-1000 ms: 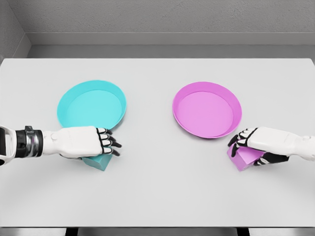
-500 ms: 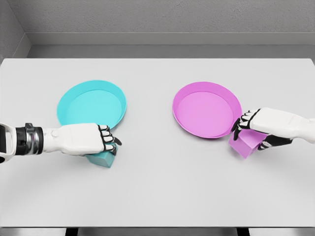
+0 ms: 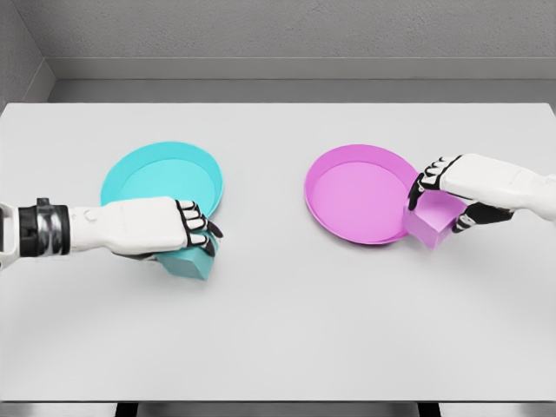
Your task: Place the blocks in the corresponding plates according to their colors
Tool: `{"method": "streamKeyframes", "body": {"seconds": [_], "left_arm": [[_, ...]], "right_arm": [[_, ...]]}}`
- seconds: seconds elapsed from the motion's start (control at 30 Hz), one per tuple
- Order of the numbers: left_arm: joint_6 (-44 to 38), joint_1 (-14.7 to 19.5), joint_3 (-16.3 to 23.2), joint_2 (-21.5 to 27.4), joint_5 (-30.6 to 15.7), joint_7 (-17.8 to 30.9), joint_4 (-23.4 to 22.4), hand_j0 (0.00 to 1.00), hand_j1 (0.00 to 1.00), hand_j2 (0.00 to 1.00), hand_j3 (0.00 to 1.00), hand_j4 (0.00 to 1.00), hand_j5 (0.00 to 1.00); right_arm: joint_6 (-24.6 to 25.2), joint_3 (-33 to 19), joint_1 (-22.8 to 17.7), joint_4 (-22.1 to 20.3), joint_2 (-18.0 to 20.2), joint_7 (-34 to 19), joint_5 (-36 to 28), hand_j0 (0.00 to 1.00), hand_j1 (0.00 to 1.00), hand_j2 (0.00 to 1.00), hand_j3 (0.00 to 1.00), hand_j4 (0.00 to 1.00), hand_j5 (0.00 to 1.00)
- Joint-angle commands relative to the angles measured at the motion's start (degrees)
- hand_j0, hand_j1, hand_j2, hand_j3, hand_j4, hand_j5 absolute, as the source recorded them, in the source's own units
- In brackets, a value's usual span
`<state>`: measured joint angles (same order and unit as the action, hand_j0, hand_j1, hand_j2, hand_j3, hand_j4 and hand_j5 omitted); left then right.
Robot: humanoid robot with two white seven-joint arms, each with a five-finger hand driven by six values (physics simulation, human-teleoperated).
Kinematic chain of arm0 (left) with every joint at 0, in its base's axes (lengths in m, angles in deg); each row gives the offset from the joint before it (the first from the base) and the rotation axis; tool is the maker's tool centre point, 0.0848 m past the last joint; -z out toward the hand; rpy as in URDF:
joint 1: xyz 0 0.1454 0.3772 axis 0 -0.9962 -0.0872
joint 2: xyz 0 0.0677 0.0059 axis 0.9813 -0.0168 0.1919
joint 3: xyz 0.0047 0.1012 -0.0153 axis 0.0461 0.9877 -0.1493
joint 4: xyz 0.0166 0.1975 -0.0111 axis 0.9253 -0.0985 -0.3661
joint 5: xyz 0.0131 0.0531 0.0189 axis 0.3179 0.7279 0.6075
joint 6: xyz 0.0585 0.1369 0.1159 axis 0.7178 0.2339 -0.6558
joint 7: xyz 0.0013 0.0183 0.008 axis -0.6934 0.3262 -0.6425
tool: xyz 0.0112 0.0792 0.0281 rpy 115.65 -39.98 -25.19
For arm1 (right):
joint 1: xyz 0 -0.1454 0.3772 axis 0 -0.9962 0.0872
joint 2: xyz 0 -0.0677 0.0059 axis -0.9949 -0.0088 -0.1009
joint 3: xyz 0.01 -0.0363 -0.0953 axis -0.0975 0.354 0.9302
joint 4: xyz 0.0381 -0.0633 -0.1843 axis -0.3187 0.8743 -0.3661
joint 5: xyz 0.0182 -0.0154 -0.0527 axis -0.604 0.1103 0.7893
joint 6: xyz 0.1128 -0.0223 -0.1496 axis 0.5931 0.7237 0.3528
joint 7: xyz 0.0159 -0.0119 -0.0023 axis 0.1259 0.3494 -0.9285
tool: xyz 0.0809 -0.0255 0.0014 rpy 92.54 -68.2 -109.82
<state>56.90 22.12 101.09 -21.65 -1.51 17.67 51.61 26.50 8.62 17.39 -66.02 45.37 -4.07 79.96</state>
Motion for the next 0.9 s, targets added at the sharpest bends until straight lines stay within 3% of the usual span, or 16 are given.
{"method": "streamKeyframes", "body": {"seconds": [0.0, 0.1, 0.37, 0.4, 0.43, 0.47, 0.53, 0.6, 0.7, 0.8, 0.87], "left_arm": [[0.0, 0.1, -0.2, 0.3, -2.1, 0.5, -0.6, 0.69, 0.69, 0.69, 0.69, 0.69, 0.69], [0.0, 0.4, -1.8, 0.3, -2.9, 0.5, -2.4, 0.68, 0.68, 0.68, 0.68, 0.68, 0.68], [0.0, 5.3, -2.0, -2.8, -3.5, 0.6, -16.5, 0.69, 0.69, 0.69, 0.69, 0.69, 0.69], [0.0, 5.5, -2.0, -3.5, -3.4, 0.6, -17.7, 0.69, 0.69, 0.69, 0.69, 0.69, 0.69], [0.0, 6.1, -1.7, -4.6, -3.2, 0.7, -18.9, 0.69, 0.69, 0.69, 0.69, 0.69, 0.69], [0.0, 6.5, -1.7, -5.3, -3.1, 0.7, -19.9, 0.69, 0.69, 0.69, 0.69, 0.69, 0.69], [0.0, 7.4, -1.5, -6.9, -2.7, 0.7, -22.5, 0.69, 0.69, 0.69, 0.69, 0.69, 0.69], [0.0, 8.5, -1.3, -8.7, -1.9, 0.8, -25.5, 0.71, 0.71, 0.71, 0.71, 0.71, 0.71], [0.0, 9.1, -1.3, -9.7, -1.2, 1.0, -27.0, 0.98, 0.98, 0.98, 0.98, 0.98, 0.98], [0.0, 9.1, -1.3, -10.0, -0.7, 1.1, -27.0, 1.0, 1.0, 1.0, 1.0, 1.0, 1.0], [0.0, 9.1, -1.2, -10.0, -0.6, 1.3, -27.0, 1.0, 1.0, 1.0, 1.0, 1.0, 1.0]], "right_arm": [[2.2, 0.1, 0.1, 0.1, -0.7, -0.2, -0.2, 0.52, 0.52, 0.52, 0.52, 0.52, 0.52], [4.8, 1.9, 2.6, 0.1, -1.9, -0.3, -0.2, 0.52, 0.52, 0.52, 0.52, 0.52, 0.52], [10.3, 13.8, 15.4, 2.9, -7.9, -0.4, 0.0, 0.53, 0.53, 0.53, 0.53, 0.53, 0.53], [10.2, 13.7, 15.5, 2.8, -7.9, -0.4, 0.1, 0.57, 0.57, 0.57, 0.57, 0.57, 0.57], [10.3, 13.2, 15.4, 2.8, -7.3, -0.3, -0.2, 0.9, 0.9, 0.9, 0.9, 0.9, 0.9], [10.3, 13.0, 15.3, 2.8, -7.2, -0.2, -0.3, 0.99, 0.99, 0.99, 0.99, 0.99, 0.99], [10.0, 12.7, 15.3, 2.6, -7.0, -0.1, -0.2, 1.0, 1.0, 1.0, 1.0, 1.0, 1.0], [9.1, 7.9, 14.2, 1.9, -4.5, -0.1, -0.3, 1.0, 1.0, 1.0, 1.0, 1.0, 1.0], [5.1, 1.4, 9.8, 1.6, -2.2, -0.1, -0.3, 1.0, 1.0, 1.0, 1.0, 1.0, 1.0], [0.2, -3.4, 5.3, 1.6, -0.4, -0.1, -0.4, 1.0, 1.0, 1.0, 1.0, 1.0, 1.0], [-4.0, -3.8, 4.1, 1.7, 0.7, 0.0, -0.8, 1.0, 1.0, 1.0, 1.0, 1.0, 1.0]]}}
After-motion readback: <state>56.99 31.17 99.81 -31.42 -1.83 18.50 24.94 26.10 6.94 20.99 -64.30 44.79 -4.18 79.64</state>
